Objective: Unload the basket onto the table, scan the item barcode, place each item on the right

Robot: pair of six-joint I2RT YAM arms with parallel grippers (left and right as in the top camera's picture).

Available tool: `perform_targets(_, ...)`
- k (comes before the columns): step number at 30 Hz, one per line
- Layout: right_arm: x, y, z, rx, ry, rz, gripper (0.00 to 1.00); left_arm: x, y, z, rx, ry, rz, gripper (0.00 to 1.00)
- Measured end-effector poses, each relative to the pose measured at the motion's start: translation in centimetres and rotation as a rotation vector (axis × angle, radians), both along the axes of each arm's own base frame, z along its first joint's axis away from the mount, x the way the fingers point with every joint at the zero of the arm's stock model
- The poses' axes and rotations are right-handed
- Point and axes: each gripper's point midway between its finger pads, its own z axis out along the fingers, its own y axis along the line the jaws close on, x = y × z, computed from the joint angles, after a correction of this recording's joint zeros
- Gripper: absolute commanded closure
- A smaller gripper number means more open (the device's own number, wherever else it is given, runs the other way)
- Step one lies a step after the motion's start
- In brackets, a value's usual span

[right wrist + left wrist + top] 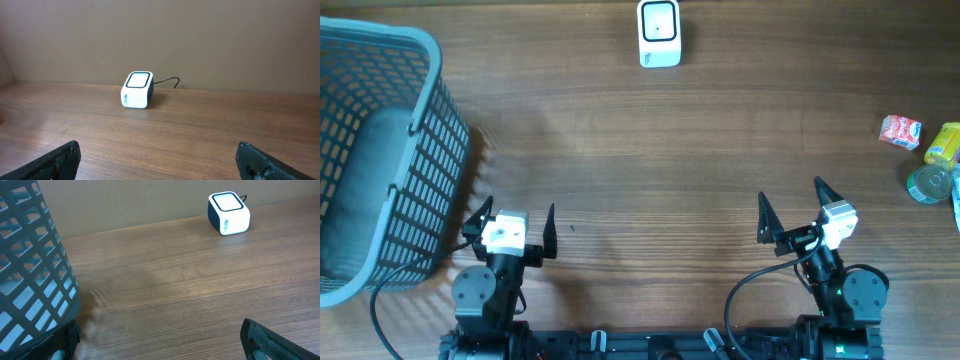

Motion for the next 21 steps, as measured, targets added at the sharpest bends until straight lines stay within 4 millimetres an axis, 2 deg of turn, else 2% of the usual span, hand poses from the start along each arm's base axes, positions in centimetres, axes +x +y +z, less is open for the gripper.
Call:
perform_targets(7,0.0,0.0,0.0,0.0,0.0,0.0,0.0,0.02,0.06,0.06,-0.128,0.008,0.034,0.0)
perform_targets(21,0.0,0.0,0.0,0.0,0.0,0.0,0.0,0.03,0.14,0.07,-0.156,0.01,0.045,0.0)
